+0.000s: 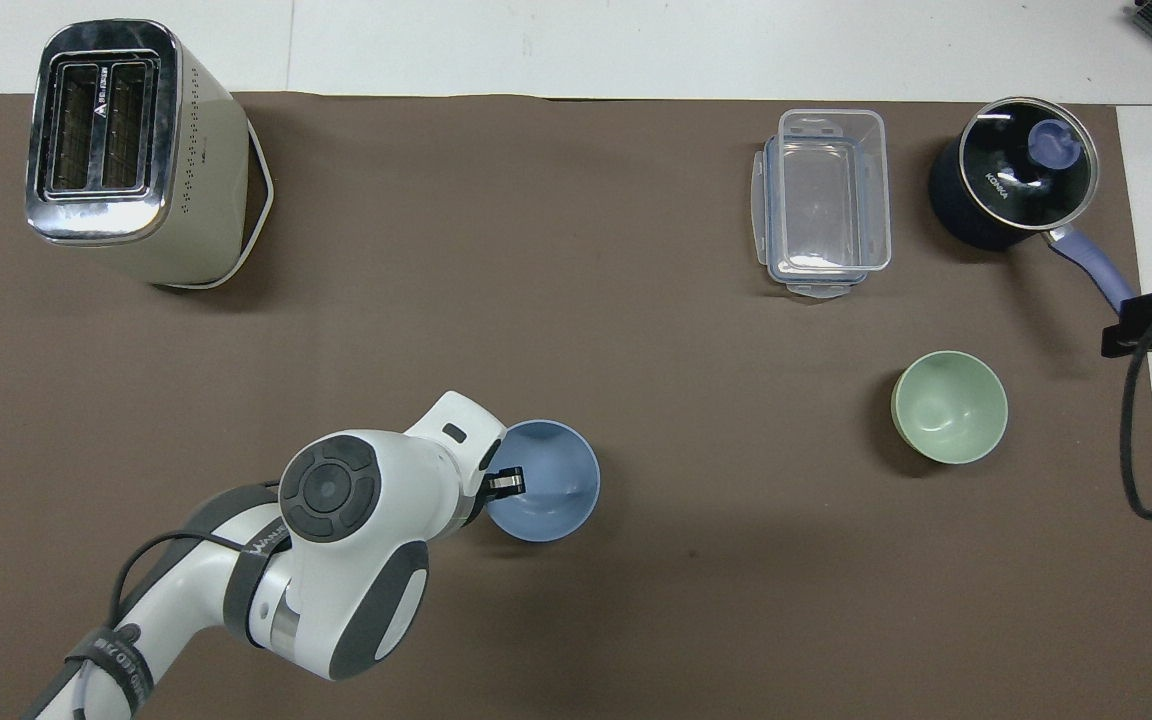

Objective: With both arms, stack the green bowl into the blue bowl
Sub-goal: 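Slide the blue bowl with the left gripper toward the table center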

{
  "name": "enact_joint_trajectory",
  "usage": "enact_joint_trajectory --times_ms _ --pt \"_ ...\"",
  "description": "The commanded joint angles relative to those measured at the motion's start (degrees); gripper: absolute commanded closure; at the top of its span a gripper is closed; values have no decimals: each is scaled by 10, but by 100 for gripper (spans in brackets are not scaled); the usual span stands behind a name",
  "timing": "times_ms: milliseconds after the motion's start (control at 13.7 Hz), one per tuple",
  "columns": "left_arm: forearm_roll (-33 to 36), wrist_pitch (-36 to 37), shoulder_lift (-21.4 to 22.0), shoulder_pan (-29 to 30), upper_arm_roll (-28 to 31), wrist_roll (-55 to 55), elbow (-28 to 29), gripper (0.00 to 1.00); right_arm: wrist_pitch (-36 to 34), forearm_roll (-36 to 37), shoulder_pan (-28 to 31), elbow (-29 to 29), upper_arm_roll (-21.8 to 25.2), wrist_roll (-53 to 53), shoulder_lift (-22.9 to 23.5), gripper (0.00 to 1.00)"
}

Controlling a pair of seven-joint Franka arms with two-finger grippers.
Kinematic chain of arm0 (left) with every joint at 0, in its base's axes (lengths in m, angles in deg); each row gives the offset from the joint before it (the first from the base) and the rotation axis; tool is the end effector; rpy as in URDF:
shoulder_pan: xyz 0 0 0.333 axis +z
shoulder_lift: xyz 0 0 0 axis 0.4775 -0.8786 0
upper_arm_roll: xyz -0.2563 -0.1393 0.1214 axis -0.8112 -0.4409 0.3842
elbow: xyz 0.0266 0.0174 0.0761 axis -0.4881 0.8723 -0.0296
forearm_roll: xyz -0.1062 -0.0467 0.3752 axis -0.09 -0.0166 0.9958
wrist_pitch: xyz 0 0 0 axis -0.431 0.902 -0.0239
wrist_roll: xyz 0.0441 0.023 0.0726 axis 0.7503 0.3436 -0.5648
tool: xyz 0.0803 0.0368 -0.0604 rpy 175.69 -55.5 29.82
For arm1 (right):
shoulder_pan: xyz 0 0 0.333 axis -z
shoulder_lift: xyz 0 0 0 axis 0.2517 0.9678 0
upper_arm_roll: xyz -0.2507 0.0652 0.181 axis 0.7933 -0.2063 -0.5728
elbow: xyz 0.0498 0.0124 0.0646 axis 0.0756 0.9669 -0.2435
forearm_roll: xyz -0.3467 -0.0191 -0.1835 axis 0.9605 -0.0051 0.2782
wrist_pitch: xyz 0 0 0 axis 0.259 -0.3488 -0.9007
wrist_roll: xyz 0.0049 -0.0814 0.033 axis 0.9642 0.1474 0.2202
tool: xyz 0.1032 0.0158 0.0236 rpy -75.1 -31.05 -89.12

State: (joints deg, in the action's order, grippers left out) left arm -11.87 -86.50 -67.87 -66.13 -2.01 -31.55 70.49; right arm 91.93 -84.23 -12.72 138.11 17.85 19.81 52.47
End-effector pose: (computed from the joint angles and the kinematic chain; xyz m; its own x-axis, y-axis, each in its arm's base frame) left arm 0.4061 -0.3177 0.3436 0.9926 0.1004 -0.0687 0.1117 -0.9758 0.1880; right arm 0.5257 -0.0225 0.6762 0.9748 -0.2233 -0.0013 -0.2233 -0.9748 0.0018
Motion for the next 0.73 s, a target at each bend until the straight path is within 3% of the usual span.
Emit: enact_joint_trajectory --times_ms 0,73,146,655 --pt "-11 -14 -12 -20 9 -7 -1 100 -1 -14 8 4 0 -14 -4 0" --pt "-11 -15 -14 -19 9 -4 -5 23 -1 -14 8 4 0 -14 -4 0" --pt "-11 -19 -17 -19 10 -4 -10 0 -1 -14 8 4 0 -13 -4 0" --pt "7 5 -17 47 15 7 -50 0 -1 -14 8 4 0 -12 -4 0"
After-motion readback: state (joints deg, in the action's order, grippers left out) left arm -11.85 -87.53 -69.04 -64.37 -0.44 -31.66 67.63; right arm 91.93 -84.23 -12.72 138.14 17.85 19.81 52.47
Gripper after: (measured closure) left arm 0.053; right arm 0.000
